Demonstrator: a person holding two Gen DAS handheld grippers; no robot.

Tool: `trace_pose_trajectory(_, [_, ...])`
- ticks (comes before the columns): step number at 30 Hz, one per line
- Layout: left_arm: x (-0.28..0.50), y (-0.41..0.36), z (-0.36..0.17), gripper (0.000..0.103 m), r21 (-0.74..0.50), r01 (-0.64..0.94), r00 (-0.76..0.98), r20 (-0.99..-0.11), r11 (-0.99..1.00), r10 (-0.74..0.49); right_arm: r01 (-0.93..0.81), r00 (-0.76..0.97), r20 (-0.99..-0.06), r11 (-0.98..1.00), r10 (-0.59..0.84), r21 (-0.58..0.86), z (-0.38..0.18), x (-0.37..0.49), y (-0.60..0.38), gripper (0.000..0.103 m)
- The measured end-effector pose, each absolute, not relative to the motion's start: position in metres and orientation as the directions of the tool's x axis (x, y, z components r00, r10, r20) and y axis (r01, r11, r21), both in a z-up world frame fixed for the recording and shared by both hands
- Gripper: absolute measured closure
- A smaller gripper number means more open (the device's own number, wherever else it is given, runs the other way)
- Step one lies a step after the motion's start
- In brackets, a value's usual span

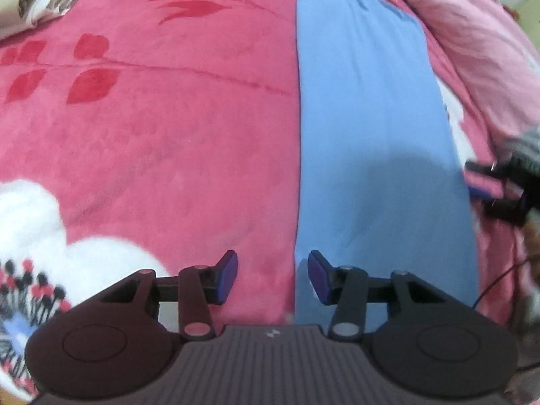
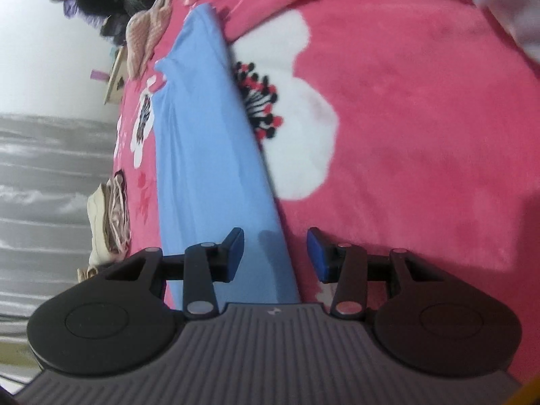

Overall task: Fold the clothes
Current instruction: 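Close the left tool on the blue strip end while the right tool grasps beside it, then lift the grasped strip end with both tools and fold it over onto the strip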

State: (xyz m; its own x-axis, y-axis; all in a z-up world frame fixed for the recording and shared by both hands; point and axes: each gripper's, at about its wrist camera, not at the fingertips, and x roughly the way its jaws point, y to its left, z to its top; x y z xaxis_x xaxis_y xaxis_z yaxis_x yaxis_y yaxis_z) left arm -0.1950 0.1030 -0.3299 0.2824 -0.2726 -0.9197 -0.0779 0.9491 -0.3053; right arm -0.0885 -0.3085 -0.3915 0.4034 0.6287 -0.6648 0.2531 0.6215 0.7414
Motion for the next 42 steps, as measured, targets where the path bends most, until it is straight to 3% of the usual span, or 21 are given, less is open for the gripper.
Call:
trace_pose_trajectory(6, [-0.183, 0.096, -0.338, 0.051, -0.347, 0.061, 0.234, -0.907, 0.936, -0.351, 0.243, 0.403, -0.652, 0.612, 0.642, 0.753, -0.394, -0.099, -0.298, 0.061])
trace_pose_trajectory(11, [-0.197, 0.089, -0.338, 0.062, -0.431, 0.116, 0.152, -0.883, 0.895, -0.445, 0.245, 0.362, -0.66, 0.615, 0.659, 0.749, -0.395, -0.133, -0.294, 0.061])
trace_pose_trajectory(14, [-0.214, 0.077, -0.347, 0.063, -0.445, 0.156, 0.08, -0.884, 0.882, -0.46, 0.277, 0.358, -0.648, 0.586, 0.672, 0.761, -0.397, -0.16, -0.293, 0.061])
trace_pose_trajectory(25, [-0.257, 0.073, -0.365, 0.064, -0.456, 0.077, -0.014, -0.89, 0.887, -0.456, 0.385, 0.266, -0.615, 0.503, 0.743, 0.774, -0.404, -0.244, -0.284, 0.062])
trace_pose_trajectory(28, [-0.255, 0.072, -0.366, 0.071, -0.44, 0.074, -0.012, -0.898, 0.895, -0.441, 0.391, 0.244, -0.614, 0.504, 0.75, 0.77, -0.405, -0.254, -0.28, 0.066])
trace_pose_trajectory(34, [-0.252, 0.066, -0.36, 0.095, -0.406, 0.093, -0.015, -0.913, 0.909, -0.407, 0.341, 0.198, -0.636, 0.555, 0.746, 0.758, -0.405, -0.254, -0.278, 0.092])
trace_pose_trajectory(42, [-0.239, 0.075, -0.321, 0.099, -0.45, 0.074, 0.093, -0.885, 0.89, -0.455, 0.235, 0.204, -0.605, 0.561, 0.77, 0.794, -0.376, -0.242, -0.277, 0.098])
